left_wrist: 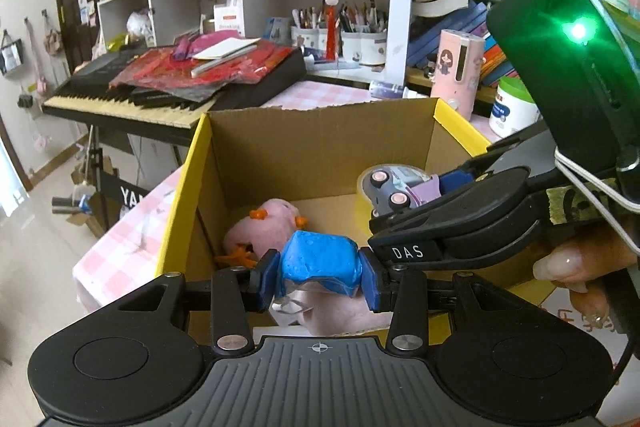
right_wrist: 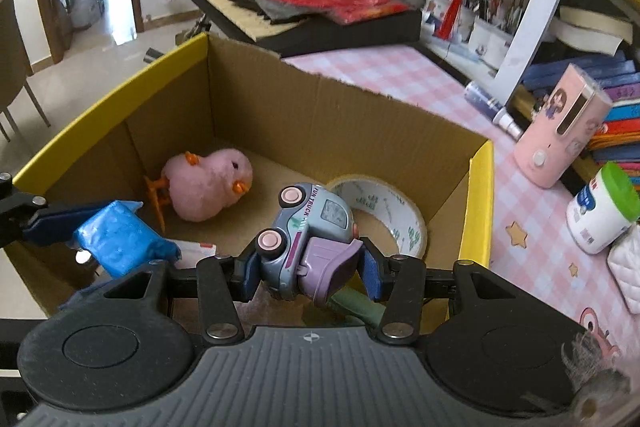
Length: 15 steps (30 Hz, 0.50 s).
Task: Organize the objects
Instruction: 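Lower both grippers into the box and open them to release the items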
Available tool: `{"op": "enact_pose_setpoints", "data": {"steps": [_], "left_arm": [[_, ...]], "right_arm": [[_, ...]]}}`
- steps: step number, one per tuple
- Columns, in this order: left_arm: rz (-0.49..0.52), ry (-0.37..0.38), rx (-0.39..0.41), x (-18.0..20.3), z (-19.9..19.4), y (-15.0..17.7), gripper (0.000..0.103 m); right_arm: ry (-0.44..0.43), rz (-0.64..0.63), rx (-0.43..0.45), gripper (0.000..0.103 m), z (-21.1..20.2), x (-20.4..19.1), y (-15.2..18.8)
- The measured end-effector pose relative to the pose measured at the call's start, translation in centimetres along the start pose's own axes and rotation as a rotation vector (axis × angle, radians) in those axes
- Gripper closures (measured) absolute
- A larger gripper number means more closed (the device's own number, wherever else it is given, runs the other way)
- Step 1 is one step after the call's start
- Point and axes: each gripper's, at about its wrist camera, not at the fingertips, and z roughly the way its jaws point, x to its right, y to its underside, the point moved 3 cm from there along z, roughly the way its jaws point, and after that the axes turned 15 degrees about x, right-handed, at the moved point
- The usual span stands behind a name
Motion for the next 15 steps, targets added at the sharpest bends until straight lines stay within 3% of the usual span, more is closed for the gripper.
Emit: {"op": "enact_pose_setpoints", "data": {"steps": [8, 11, 15], "left_arm": [[-0.029, -0.01, -0.012, -0.13, 0.07, 0.01, 0.06], [-0.015, -0.037, -0.002, -0.11, -0.11, 0.04, 0.051], [-0.02, -0.048, 0.008, -0.23, -0.39, -0.03, 0.047]], "right_arm": [[-0.019, 0.014, -0.023, 0.057, 0.39, 0.12, 0.04], [-0.023, 0.016, -0.024, 0.057, 0.44, 0.15, 0.05], [-0.024, 0.019, -0.023, 0.057, 0.46, 0.2, 0.04]]}}
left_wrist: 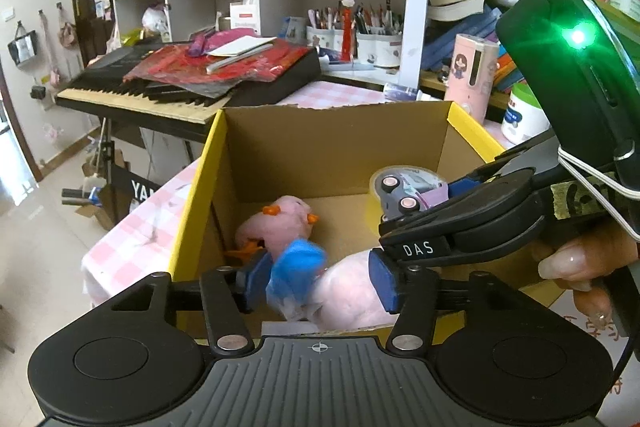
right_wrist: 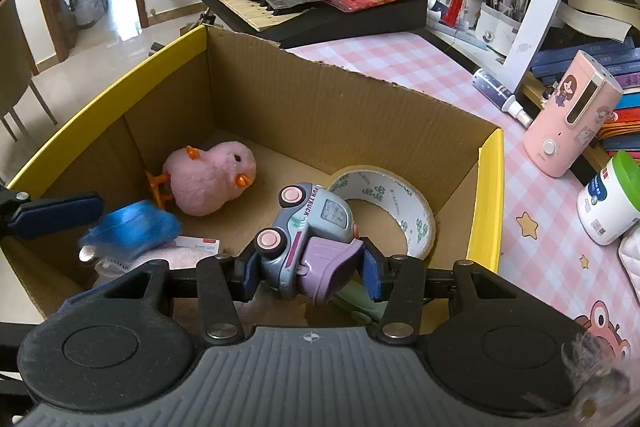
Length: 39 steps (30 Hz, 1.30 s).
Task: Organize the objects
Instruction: 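Lower both grippers into the box and open them to release the items, then withdraw both grippers up and away from the yellow box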
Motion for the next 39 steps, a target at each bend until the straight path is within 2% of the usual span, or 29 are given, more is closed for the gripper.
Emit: {"op": "enact_pose_setpoints", "data": {"steps": [8, 19, 24, 29, 35, 39], "left_arm": [[-0.014, -0.034, 0.03, -0.5, -0.9, -0.1, 0.03], [-0.021, -0.044, 0.071, -0.2, -2.1, -0.2, 0.024], [-0.041, -0.06, 0.099, -0.4, -2.9, -0.3, 0.019], [-0.06, -0.058, 0.133, -0.6, -4.0, -0.5, 0.014], [-0.066, -0.041, 0.182, -0.5, -5.2, -1.0, 0.008], [-0.067, -0.03, 0.213, -0.5, -6.0, -1.4, 0.004]], "right_arm": [[0.001, 0.0, 0.002, 0.057, 0.0, 0.0, 0.0], [0.004, -0.004, 0.021, 0.056, -0.4, -0.2, -0.2], [0.007, 0.009, 0.079, 0.053, -1.5, 0.0, -0.5], [0.041, 0.042, 0.191, 0.046, -3.9, 0.4, -1.3], [0.124, 0.122, 0.303, 0.039, -7.9, 1.5, -1.6], [0.213, 0.178, 0.371, 0.029, -10.9, 2.2, -1.0]]}}
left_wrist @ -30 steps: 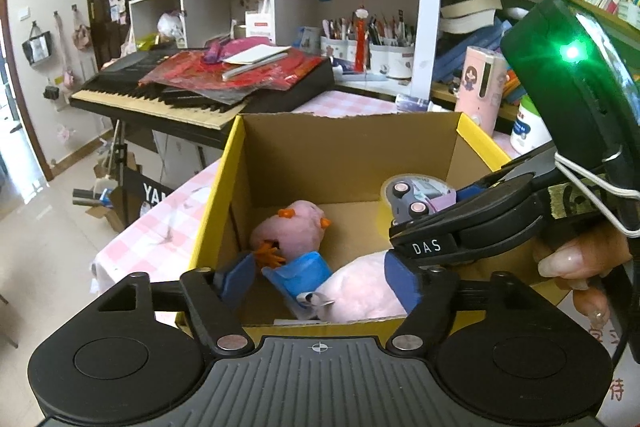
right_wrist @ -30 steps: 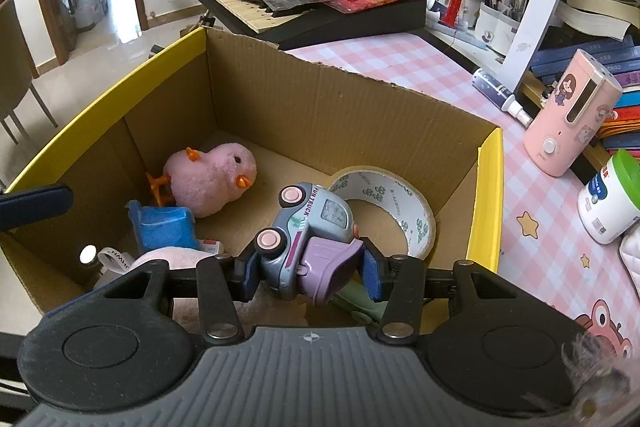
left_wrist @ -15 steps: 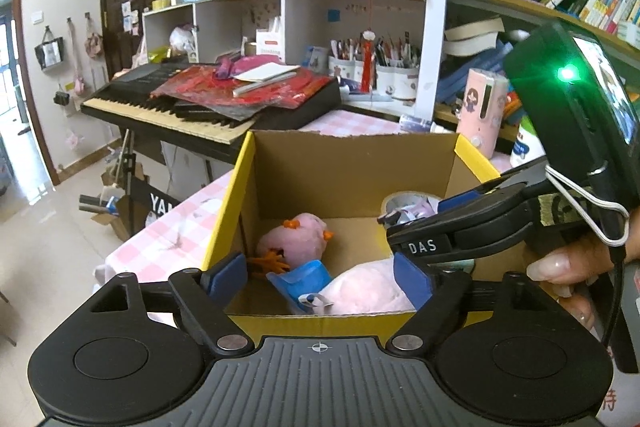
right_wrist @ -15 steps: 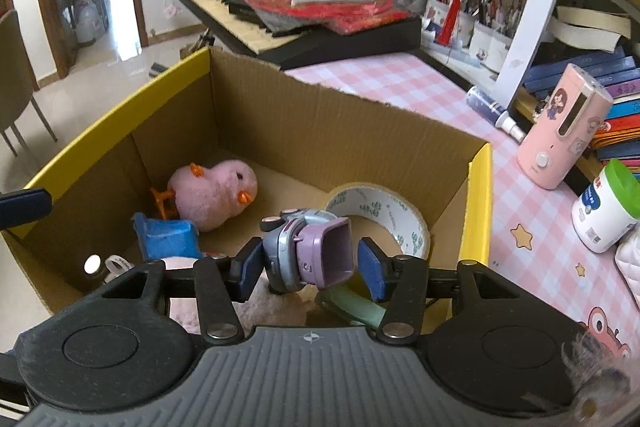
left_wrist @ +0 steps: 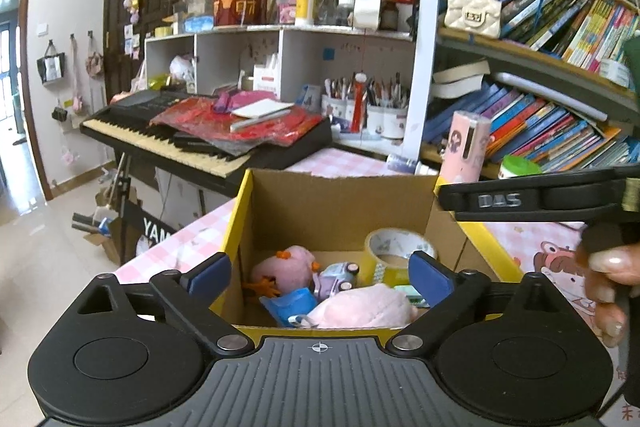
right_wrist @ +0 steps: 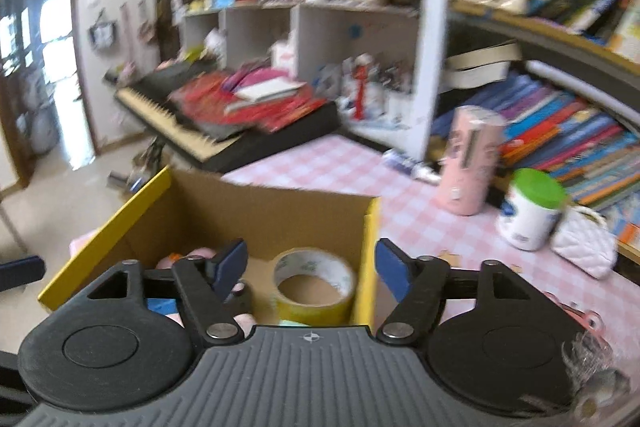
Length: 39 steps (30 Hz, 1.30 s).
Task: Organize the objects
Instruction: 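Withdraw both grippers up and away from the yellow box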
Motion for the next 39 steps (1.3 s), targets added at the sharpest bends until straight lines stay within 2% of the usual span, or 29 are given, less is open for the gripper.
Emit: {"op": "enact_pose_setpoints", "data": {"steps": [8, 15, 21, 25, 32, 39], "left_arm": [[-0.025, -0.017, 0.029, -0.9, -1.9, -0.2, 0.001], [-0.035, -0.003, 0.015, -1.7, -4.1, 0.6, 0.0], [-0.07, 0.003, -0.012, -3.0, -6.3, 1.5, 0.0], [-0.08, 0.016, -0.034, -3.3, -7.6, 2.0, 0.0], [-0.05, 0.049, -0.044, -3.0, -9.9, 3.0, 0.0], [0.0, 0.123, -0.058, -1.2, -11.4, 3.7, 0.0]], "right_arm": [[0.19, 0.046, 0.088, 0.017, -5.4, 1.6, 0.8], [0.291, 0.055, 0.05, 0.01, -9.3, 0.5, 3.3], [0.326, 0.055, -0.04, 0.001, -11.9, -2.0, 6.2], [0.327, 0.034, -0.085, 0.0, -13.6, -4.0, 7.9], [0.322, 0.047, -0.113, 0.0, -16.3, -6.0, 9.6], [0.352, 0.084, -0.128, 0.0, -19.0, -6.8, 10.8]]}}
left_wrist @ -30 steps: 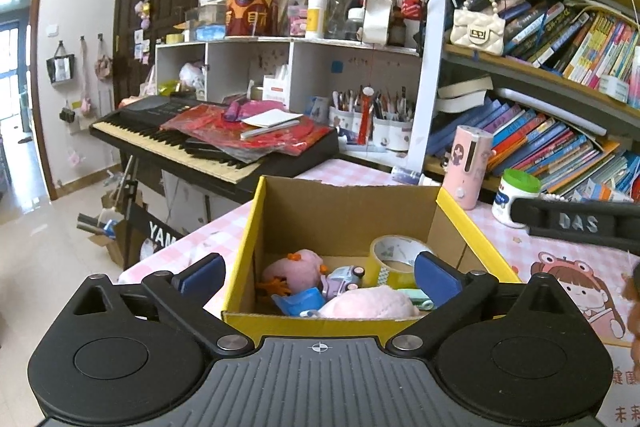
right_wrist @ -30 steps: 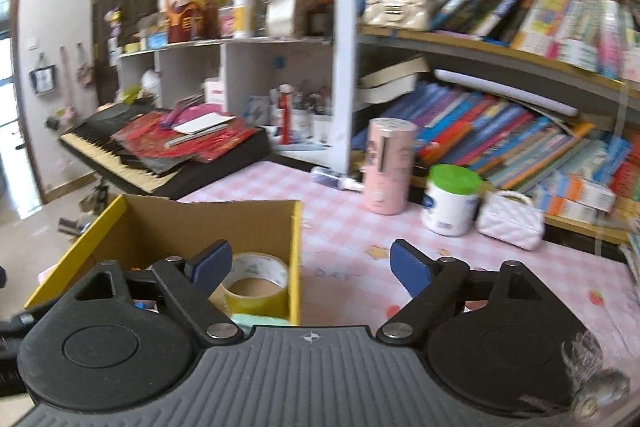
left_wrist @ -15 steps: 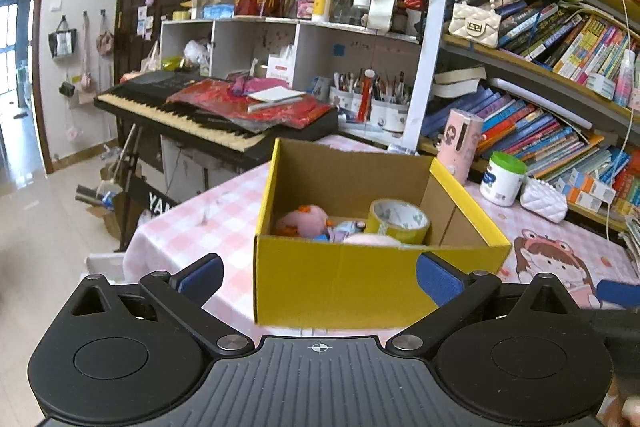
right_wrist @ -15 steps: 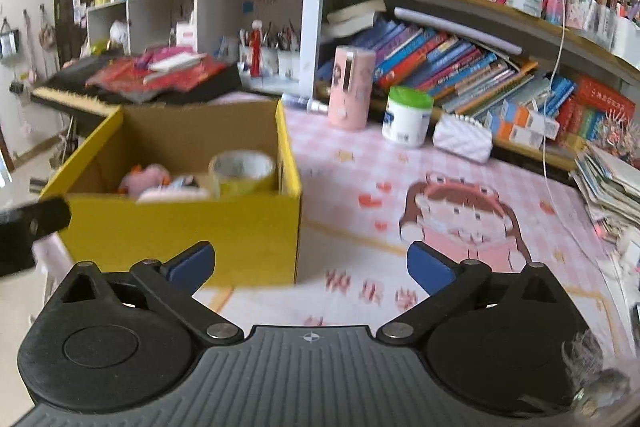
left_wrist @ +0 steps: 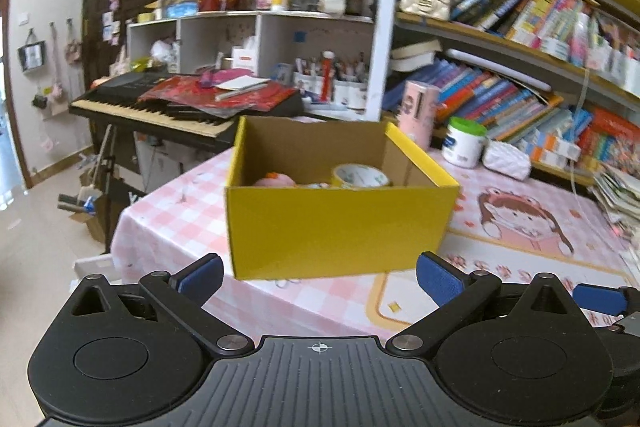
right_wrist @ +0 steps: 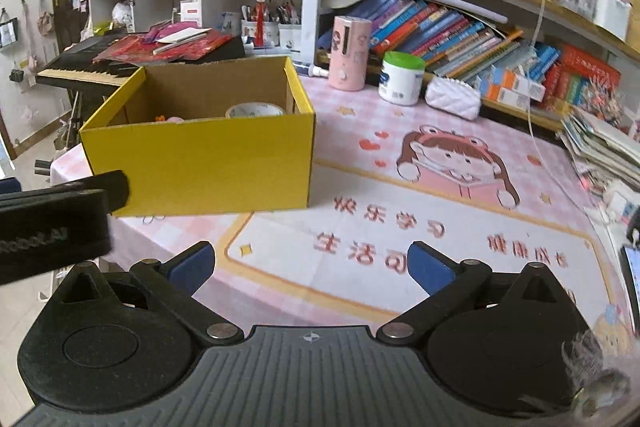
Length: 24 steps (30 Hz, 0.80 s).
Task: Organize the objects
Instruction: 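Withdraw both grippers up and away from the yellow box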
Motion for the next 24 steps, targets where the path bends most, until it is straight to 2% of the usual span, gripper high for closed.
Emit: {"op": "enact_pose_setpoints", "data": {"steps": [8, 14, 24], "left_arm": [[0.05, 0.116, -0.009, 3.2, -0.9, 0.9, 0.0], [0.05, 0.153, -0.007, 4.9, -1.1, 0.9, 0.0], [0.071, 0.227, -0.033, 8.0, -1.1, 1.3, 0.0]], "right_arm": [[0.088, 0.046, -0.018, 0.0, -2.0, 1.0, 1.2], [0.17, 0.104, -0.022, 0.0, -2.7, 3.4, 1.5], [0.233, 0.145, -0.026, 0.0, -3.8, 6.8, 2.4]]}}
